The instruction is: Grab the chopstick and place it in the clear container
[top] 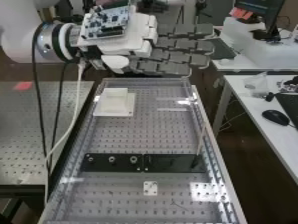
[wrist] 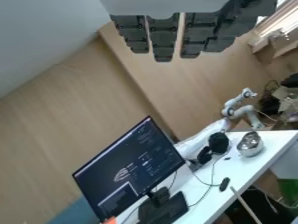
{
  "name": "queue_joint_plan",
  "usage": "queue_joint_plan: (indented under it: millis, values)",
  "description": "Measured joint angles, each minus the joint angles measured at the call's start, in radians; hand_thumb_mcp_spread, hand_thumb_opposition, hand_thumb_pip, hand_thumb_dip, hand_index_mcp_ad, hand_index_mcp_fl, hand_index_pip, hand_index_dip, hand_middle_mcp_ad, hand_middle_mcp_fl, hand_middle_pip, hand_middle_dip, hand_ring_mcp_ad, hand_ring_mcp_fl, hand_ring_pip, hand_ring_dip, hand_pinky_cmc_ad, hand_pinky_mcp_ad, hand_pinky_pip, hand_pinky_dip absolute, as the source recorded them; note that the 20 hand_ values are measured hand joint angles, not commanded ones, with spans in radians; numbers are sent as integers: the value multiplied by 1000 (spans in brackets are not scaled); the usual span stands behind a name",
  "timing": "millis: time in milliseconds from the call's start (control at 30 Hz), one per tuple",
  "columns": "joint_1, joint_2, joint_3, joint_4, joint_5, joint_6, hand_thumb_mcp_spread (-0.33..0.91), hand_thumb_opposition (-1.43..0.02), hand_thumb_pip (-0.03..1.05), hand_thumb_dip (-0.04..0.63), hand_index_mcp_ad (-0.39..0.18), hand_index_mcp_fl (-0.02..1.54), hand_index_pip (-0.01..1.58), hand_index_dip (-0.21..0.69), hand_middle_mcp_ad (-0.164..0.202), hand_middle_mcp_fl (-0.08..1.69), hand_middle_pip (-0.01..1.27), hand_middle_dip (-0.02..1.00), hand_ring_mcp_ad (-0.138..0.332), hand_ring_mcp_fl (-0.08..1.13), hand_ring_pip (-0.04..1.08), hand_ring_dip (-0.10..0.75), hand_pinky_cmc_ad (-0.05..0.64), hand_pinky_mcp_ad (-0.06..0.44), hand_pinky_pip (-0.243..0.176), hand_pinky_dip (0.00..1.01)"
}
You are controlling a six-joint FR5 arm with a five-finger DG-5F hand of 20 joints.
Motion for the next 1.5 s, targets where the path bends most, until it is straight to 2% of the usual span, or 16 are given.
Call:
queue_joint_plan:
  millis: [133,167,233,267,333,367,400,433,533,633,767,800,933,1100,1233,1500]
  values:
    - [-5,-24,-17,64,54,67,-3,-9,16,-3,42,24,17,-17,91,56,17,24,87,16,24,-24,-7,24,-10,19]
    - [-6,-32,-21,82,72,89,14,-21,56,0,38,47,24,0,91,51,24,37,87,19,23,-21,-3,23,-10,19]
    - [-10,-45,-26,100,94,119,155,-159,351,75,38,202,26,106,80,199,61,126,89,16,26,-12,12,26,-19,24]
    - [-12,-51,-28,109,101,133,227,-222,429,101,28,241,35,136,80,250,84,175,87,16,19,-5,24,24,-28,38]
    - [-16,-66,-29,124,117,164,279,-410,463,131,-3,281,40,213,79,332,87,271,87,12,40,9,72,24,-44,49]
    - [-19,-76,-29,131,129,183,316,-457,471,138,-10,291,51,225,79,339,87,295,87,12,59,16,84,24,-44,58]
    - [-21,-84,-29,135,139,197,330,-506,527,152,-19,307,51,251,80,372,94,335,87,17,68,24,105,26,-40,63]
    - [-23,-89,-28,138,144,206,328,-538,567,171,-23,307,54,265,82,391,94,368,87,14,72,31,117,23,-59,70]
    - [-29,-106,-22,142,156,227,333,-614,578,211,-23,307,49,304,82,415,99,478,87,12,82,56,182,38,-75,72]
    - [-31,-119,-12,135,161,235,332,-668,675,229,-23,346,66,316,82,431,106,524,101,12,87,86,202,38,-80,84]
    - [-36,-150,14,106,169,265,330,-712,733,278,-19,344,101,318,80,450,108,572,106,30,84,110,239,52,-87,89]
    - [-37,-159,21,99,169,279,328,-726,752,291,-19,307,150,318,80,445,112,588,115,51,84,122,237,72,-89,101]
    - [-39,-193,43,86,165,328,347,-745,806,325,-23,307,419,328,82,449,126,590,120,98,94,136,232,72,-93,105]
    - [-32,-239,66,79,167,393,346,-757,808,354,-23,305,593,267,80,503,138,590,136,145,96,202,234,87,-93,105]
    - [-24,-266,75,84,173,438,365,-773,808,354,-63,391,674,236,79,545,138,590,134,162,91,204,232,87,-96,105]
    - [-10,-307,85,105,179,508,380,-791,787,354,-87,429,740,188,82,604,141,604,138,199,94,215,232,89,-98,112]
